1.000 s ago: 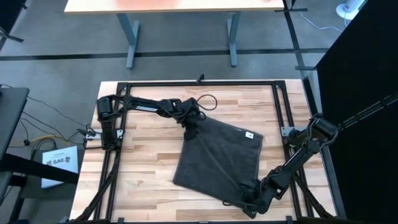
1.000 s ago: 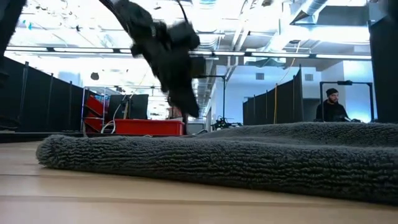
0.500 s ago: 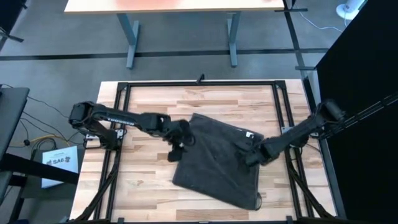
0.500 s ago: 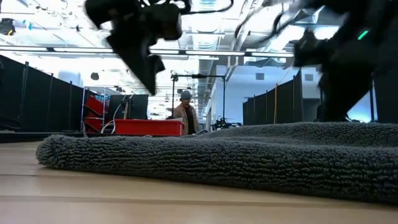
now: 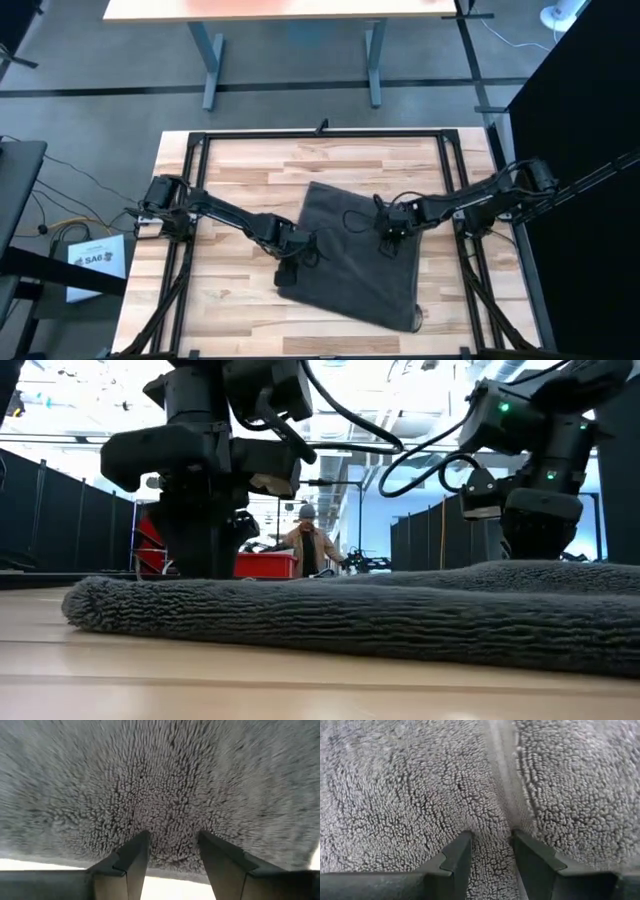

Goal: Roll towel
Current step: Roll the black towel

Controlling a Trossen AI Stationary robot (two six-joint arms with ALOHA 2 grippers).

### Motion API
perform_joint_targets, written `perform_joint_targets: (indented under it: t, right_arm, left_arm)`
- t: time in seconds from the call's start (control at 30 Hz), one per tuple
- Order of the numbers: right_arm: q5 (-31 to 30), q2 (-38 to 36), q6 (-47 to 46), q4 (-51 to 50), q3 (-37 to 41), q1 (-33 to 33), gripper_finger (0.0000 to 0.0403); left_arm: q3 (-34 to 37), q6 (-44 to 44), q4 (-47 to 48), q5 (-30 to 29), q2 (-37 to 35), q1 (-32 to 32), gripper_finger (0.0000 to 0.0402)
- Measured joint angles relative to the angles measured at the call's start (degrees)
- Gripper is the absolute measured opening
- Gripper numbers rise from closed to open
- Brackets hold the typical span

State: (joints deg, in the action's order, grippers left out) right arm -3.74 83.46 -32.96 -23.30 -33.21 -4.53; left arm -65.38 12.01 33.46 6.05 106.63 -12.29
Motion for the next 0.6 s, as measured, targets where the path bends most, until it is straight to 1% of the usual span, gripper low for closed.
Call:
perform_joint_targets:
  t: [0.07, 0.2, 0.37, 0.43, 0.5, 0.53, 0.6]
  right_arm:
    - [0.34, 0.03, 1.93, 0.18, 0.11, 1.52, 0.0134]
    - [0.32, 0.22, 9.59, 2.20, -0.05, 5.73, 0.0134]
    - [1.04, 0.42, 19.58, 2.80, -0.55, 13.92, 0.0134]
    - [4.47, 0.42, 21.22, 2.64, -0.95, 17.01, 0.0134]
    - [10.28, -0.44, 21.55, 1.97, -1.58, 18.80, 0.0134]
    - [13.28, -1.00, 21.41, 1.22, -1.77, 18.64, 0.0134]
    - [17.68, -2.87, 21.33, 0.01, -2.48, 15.86, 0.0134]
  left_arm:
    - [-0.22, 1.08, -0.14, -0.16, 0.65, -0.66, 0.0162]
    - [-0.27, 3.49, -0.04, -0.62, 0.92, -1.75, 0.0162]
    - [-0.08, 7.01, 0.03, -2.82, 0.06, -1.91, 0.0162]
    - [0.03, 7.47, 0.19, -4.13, -0.46, -1.88, 0.0162]
    - [0.11, 7.52, 0.49, -4.30, -1.21, -1.37, 0.0162]
    - [0.13, 7.41, 0.56, -4.31, -1.73, -1.20, 0.0162]
    - [0.11, 6.74, 0.64, -4.31, -3.08, -1.17, 0.0162]
